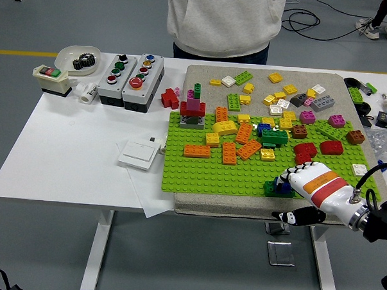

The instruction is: Pick up the brick,pile it on top of brick,press brick,pick up the brick,pile it on top of brick,press brick

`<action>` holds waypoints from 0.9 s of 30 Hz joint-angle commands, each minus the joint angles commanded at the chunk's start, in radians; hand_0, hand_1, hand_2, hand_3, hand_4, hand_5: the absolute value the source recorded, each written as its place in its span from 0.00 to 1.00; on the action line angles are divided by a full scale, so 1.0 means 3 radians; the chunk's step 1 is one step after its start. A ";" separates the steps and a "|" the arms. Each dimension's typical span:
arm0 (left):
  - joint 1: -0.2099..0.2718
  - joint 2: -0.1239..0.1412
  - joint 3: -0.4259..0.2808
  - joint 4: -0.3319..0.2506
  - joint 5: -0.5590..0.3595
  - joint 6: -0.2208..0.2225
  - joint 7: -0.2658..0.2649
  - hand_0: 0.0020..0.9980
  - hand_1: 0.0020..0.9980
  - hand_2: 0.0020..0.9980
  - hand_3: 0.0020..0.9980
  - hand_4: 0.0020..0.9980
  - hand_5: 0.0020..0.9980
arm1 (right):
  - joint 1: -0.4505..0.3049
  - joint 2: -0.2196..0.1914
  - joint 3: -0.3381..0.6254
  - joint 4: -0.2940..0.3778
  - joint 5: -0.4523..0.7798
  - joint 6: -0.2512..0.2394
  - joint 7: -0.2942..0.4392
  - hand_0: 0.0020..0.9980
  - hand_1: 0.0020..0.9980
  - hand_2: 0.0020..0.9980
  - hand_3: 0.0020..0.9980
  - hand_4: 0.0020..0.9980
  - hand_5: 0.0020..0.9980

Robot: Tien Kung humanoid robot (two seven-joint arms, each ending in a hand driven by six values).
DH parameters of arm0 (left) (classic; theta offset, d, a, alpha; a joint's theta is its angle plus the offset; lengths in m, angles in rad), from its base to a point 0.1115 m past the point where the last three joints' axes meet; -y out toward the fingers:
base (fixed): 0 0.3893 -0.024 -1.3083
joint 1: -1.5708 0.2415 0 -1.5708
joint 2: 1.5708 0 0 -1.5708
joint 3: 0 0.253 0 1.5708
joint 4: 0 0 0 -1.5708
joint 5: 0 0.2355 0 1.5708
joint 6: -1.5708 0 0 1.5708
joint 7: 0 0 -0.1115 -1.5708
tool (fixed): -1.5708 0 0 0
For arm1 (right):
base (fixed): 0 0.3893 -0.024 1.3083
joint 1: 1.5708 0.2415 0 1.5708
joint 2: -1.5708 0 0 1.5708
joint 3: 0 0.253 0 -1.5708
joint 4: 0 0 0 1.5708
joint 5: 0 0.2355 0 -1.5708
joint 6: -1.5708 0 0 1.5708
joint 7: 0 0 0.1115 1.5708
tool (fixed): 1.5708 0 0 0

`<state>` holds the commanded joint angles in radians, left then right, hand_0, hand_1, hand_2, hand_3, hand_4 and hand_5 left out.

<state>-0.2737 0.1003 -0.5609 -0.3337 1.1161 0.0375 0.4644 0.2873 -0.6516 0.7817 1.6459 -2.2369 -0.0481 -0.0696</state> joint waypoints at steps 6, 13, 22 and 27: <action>-0.0012 0.0003 0.0008 -0.0003 -0.0010 0.0000 -0.0002 0.66 0.70 0.73 0.59 0.67 0.66 | -0.0005 -0.0002 -0.0012 -0.0002 -0.0008 0.0014 -0.0005 0.60 0.62 0.68 0.57 0.87 0.59; -0.0017 0.0003 0.0011 -0.0005 -0.0013 -0.0002 -0.0003 0.66 0.70 0.73 0.59 0.67 0.66 | -0.0016 0.0001 -0.0016 -0.0006 -0.0015 0.0020 -0.0008 0.60 0.62 0.68 0.57 0.87 0.59; -0.0014 -0.0002 0.0010 -0.0006 -0.0008 -0.0004 -0.0002 0.66 0.70 0.73 0.59 0.67 0.66 | -0.0040 0.0000 0.0032 0.0035 -0.0029 -0.0025 -0.0006 0.60 0.62 0.67 0.57 0.87 0.58; -0.0010 -0.0001 0.0005 -0.0007 0.0004 -0.0010 0.0000 0.66 0.70 0.73 0.59 0.67 0.66 | -0.0069 0.0003 0.0107 0.0084 -0.0037 -0.0106 -0.0001 0.60 0.62 0.68 0.57 0.87 0.58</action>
<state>-0.2768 0.1000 -0.5593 -0.3357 1.1173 0.0347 0.4644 0.2665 -0.6506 0.8139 1.6711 -2.2481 -0.0800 -0.0699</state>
